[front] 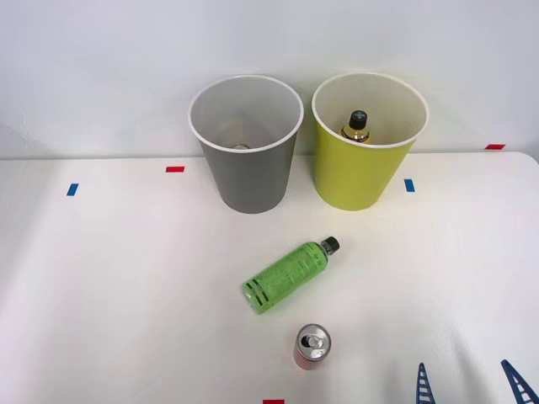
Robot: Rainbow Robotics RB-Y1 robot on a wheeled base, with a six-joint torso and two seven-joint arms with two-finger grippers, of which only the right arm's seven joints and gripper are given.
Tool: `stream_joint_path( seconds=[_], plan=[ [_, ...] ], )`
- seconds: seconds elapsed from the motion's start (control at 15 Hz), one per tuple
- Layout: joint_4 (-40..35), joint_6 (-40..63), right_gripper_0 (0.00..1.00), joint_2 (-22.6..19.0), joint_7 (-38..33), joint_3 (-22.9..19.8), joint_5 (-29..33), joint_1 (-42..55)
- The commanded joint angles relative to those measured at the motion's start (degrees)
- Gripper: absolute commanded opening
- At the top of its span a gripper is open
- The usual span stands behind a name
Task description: Put cans in the gray bin, plastic bottles in the light green bin
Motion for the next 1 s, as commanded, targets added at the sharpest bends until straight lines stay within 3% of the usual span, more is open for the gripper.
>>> stream_joint_path(
  seconds=[0.07, 1.0],
  plan=[
    [0.0, 0.0, 1.0, 0.0, 0.0, 0.0, 0.0, 0.0],
    [0.0, 0.0, 1.0, 0.0, 0.0, 0.0, 0.0, 0.0]
  ],
)
